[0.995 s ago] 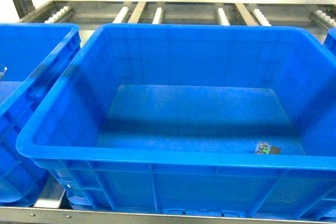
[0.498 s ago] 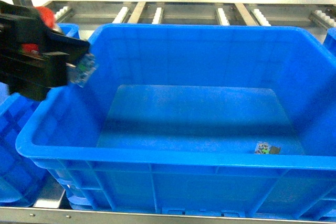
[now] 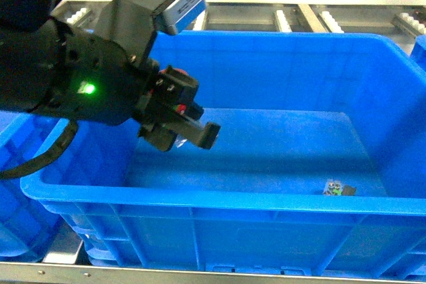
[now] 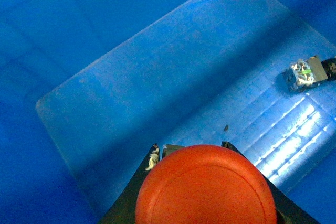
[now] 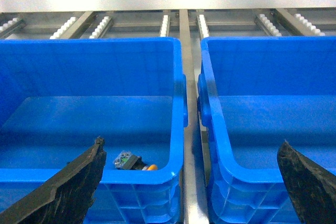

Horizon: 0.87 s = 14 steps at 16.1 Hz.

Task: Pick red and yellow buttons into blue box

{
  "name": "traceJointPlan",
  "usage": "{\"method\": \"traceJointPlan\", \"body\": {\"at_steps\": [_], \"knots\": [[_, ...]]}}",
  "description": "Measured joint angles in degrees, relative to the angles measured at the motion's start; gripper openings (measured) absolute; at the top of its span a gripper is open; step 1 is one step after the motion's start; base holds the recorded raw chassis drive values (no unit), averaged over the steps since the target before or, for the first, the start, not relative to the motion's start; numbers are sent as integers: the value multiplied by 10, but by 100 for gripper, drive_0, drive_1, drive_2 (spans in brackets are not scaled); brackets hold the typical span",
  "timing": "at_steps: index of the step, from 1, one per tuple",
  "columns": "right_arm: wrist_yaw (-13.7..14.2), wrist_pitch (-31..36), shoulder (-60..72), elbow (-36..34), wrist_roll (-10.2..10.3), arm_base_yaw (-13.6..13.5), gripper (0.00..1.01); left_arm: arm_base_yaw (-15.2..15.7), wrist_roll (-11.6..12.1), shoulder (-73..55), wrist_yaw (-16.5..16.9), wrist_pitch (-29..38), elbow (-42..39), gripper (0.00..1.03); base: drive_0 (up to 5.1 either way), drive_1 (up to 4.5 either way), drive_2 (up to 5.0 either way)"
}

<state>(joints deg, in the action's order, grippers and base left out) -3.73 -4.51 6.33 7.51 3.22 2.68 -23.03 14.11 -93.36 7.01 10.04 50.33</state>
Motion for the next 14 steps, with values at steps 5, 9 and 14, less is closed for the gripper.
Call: {"method": "traceJointPlan", "body": {"at_steps": [5,9,14], "knots": [[0,0,0,0,0,0,98,-14,9,-34,-15,-26,25,76,0,0,0],[0,0,0,0,0,0,98,39,-22,22,-78,76,-37,98,0,0,0],[0,0,0,0,0,0,98,140,-100,248,-143,204,-202,98,0,0,0]]}}
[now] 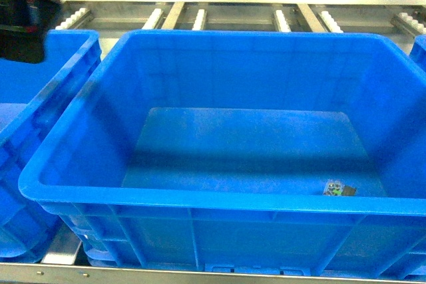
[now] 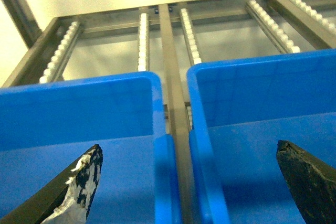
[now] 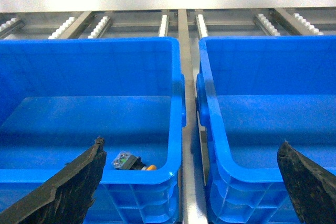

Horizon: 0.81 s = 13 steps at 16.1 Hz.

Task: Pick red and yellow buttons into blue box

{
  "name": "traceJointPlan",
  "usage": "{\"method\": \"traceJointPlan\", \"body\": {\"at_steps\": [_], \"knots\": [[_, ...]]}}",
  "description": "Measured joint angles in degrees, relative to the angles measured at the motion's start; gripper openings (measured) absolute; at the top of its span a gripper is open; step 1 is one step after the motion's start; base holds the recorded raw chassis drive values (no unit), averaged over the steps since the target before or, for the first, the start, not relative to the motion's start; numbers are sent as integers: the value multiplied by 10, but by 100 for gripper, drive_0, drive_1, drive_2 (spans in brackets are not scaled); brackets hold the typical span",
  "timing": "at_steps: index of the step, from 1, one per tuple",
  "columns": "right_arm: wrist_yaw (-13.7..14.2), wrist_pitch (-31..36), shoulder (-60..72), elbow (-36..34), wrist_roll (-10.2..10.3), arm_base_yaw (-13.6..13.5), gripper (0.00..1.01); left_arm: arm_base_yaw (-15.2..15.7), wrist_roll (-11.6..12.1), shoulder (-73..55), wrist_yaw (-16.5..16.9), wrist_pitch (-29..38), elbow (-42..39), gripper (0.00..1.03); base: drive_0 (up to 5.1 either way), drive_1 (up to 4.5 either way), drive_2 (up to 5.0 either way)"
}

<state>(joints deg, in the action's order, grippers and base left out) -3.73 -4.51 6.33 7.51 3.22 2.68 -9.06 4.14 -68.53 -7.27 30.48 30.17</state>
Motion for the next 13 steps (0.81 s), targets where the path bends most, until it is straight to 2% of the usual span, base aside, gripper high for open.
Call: {"method": "traceJointPlan", "body": {"at_steps": [1,2,3,4,7,8,9,10,11,13], "knots": [[0,0,0,0,0,0,98,8,-29,74,-24,-31,-41,98,0,0,0],[0,0,0,0,0,0,98,17,-57,173,-44,-96,-86,98,0,0,0],[0,0,0,0,0,0,98,13,-79,276,-86,-179,-120,98,0,0,0],[0,0,0,0,0,0,98,8,-89,346,-102,-230,-134,98,0,0,0],[0,0,0,0,0,0,98,6,-102,385,-106,-230,-124,98,0,0,0],[0,0,0,0,0,0,98,11,-97,381,-93,-210,-131,96,0,0,0],[11,19,-2,-5,-4,-7,94,42,-79,394,-19,-166,-155,85,0,0,0],[33,36,-15,-13,-14,-24,84,81,-66,413,40,-159,-180,74,0,0,0],[33,37,-21,-21,-21,-28,71,96,-58,429,59,-158,-196,62,0,0,0],[36,37,-26,-35,-27,-27,48,88,-52,452,74,-156,-215,40,0,0,0]]}}
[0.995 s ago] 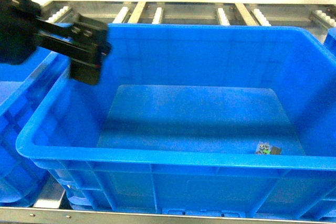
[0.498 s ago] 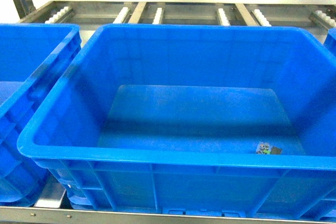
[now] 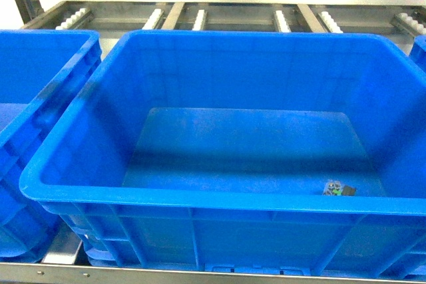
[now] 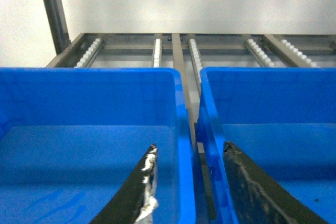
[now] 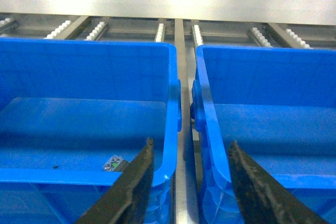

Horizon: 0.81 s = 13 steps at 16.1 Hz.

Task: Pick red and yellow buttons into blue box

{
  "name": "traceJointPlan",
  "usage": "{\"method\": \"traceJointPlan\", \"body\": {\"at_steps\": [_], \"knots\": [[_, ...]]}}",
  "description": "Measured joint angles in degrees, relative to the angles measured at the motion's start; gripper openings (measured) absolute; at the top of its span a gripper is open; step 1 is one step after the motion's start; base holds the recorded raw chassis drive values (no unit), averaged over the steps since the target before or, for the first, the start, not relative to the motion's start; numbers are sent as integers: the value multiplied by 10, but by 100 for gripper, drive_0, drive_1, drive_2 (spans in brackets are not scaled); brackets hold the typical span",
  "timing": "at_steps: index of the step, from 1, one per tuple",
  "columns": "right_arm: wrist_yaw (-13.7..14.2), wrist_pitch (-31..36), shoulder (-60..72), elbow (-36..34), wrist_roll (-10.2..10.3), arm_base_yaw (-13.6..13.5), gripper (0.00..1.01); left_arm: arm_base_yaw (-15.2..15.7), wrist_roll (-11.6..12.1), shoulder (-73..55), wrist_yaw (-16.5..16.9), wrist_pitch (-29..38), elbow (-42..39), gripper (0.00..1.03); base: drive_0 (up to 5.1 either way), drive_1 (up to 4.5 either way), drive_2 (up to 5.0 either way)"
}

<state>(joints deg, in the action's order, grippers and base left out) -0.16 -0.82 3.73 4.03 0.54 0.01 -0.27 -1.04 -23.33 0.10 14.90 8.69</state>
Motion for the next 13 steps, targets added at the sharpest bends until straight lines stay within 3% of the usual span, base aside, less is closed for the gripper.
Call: {"method": "traceJointPlan", "body": {"at_steps": [3,4,13], "knots": [[0,4,-9,-9,-2,0,13,3,0,33,-1,-10,-27,5,0,0,0],[0,4,-10,-11,-2,0,2,3,1,43,-2,-12,-33,2,0,0,0],[0,5,-35,-33,-4,0,2,3,2,135,-1,-56,-79,2,0,0,0]]}}
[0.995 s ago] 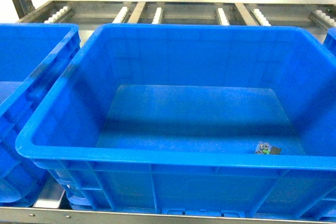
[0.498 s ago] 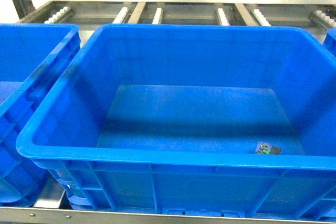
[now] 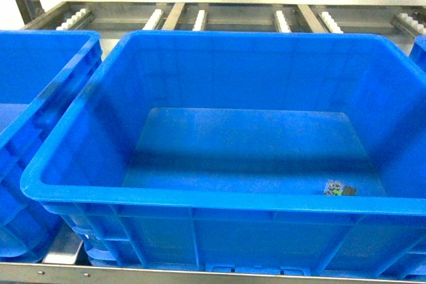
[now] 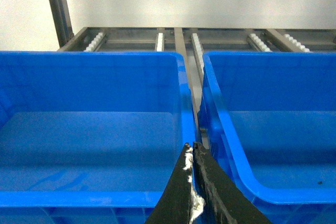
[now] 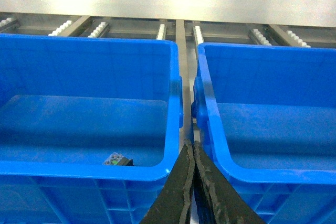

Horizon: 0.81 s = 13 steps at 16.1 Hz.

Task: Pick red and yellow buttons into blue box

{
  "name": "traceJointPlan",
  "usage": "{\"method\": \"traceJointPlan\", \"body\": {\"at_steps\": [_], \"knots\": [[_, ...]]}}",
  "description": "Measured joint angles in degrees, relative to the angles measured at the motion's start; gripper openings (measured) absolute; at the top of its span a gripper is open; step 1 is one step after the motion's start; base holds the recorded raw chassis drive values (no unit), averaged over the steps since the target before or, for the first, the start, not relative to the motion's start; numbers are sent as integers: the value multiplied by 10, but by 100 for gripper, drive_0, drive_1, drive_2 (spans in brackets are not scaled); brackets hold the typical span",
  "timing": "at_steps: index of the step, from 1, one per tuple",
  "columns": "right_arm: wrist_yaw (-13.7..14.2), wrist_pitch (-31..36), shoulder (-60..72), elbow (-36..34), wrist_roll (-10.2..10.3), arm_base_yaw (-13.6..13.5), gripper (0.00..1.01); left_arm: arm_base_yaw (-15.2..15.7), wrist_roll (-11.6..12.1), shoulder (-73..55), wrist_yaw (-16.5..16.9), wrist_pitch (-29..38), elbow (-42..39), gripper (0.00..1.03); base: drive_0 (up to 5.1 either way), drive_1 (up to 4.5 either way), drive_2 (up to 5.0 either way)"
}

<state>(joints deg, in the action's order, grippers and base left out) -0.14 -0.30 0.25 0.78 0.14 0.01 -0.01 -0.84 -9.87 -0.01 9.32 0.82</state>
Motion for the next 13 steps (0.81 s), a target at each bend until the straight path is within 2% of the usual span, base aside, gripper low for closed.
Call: {"method": "traceJointPlan", "body": {"at_steps": [1,2,8,9,13], "knots": [[0,0,0,0,0,0,2,0,0,10,0,-10,0,2,0,0,0],[0,0,0,0,0,0,2,0,0,65,1,-93,0,2,0,0,0],[0,0,0,0,0,0,2,0,0,93,0,-96,0,2,0,0,0],[0,1,0,0,0,0,11,0,0,93,0,-96,0,2,0,0,0],[0,1,0,0,0,0,48,0,0,93,0,-96,0,35,0,0,0]]}}
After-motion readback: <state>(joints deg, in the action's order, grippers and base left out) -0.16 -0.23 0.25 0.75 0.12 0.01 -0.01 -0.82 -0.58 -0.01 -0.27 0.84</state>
